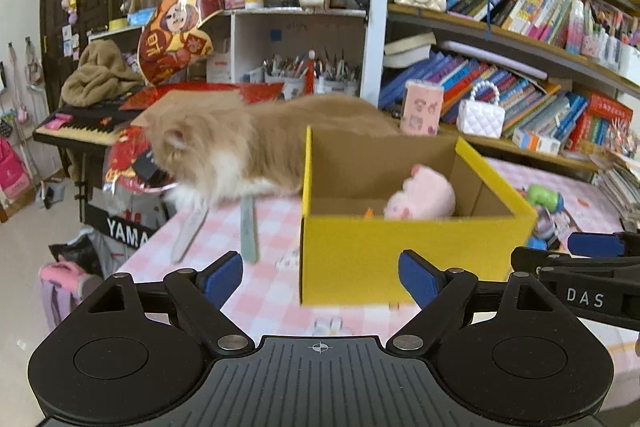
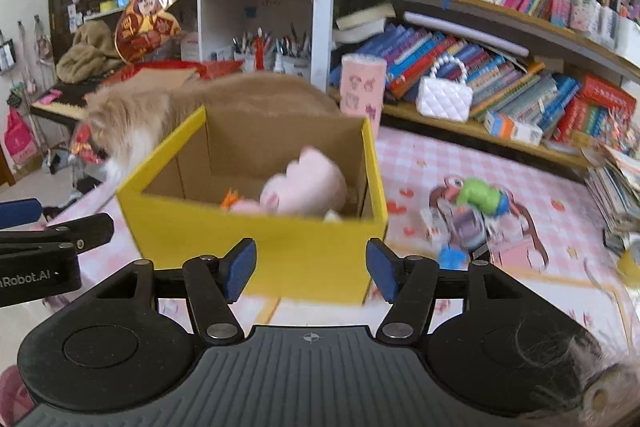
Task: Organize objects
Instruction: 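Withdraw both tools from the box toward the remaining toys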
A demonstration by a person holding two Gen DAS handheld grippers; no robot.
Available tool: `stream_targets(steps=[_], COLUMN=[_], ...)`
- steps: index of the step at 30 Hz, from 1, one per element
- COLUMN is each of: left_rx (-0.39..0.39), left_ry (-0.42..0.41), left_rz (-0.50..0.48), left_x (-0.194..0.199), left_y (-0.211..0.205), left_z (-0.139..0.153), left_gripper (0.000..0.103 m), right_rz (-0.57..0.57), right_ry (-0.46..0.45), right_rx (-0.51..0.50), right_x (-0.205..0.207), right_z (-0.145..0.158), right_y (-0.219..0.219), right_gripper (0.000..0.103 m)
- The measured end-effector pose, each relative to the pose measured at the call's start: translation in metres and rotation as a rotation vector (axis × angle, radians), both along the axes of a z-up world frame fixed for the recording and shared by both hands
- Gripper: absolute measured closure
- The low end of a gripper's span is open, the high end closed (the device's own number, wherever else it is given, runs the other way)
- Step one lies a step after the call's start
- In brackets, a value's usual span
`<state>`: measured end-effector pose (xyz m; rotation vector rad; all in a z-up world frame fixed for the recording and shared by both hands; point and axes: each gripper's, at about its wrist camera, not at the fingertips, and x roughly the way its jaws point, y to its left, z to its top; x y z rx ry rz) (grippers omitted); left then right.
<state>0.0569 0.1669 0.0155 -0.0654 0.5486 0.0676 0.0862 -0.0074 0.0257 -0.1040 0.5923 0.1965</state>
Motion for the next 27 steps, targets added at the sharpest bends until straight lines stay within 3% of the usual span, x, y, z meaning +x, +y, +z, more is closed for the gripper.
stream_targets(steps=[16,27], left_rx=[0.014,0.035], left_ry=[0.09,0.136], left_rz=[-0.029,-0.113], left_x=[-0.059,-0.064], left_y=[-0.001,-0.017], left_z=[-0.021,-0.029], left_gripper=[0.008,0.007], right_rz=[-0.034,-0.158], right_ry=[0.099,0.152], right_rx=[-0.055,-0.03], right_x=[-0.071,-0.093], right_z=[-0.031,-0.039], right_y=[0.012,-0.013], right_gripper=[0.034,0.033])
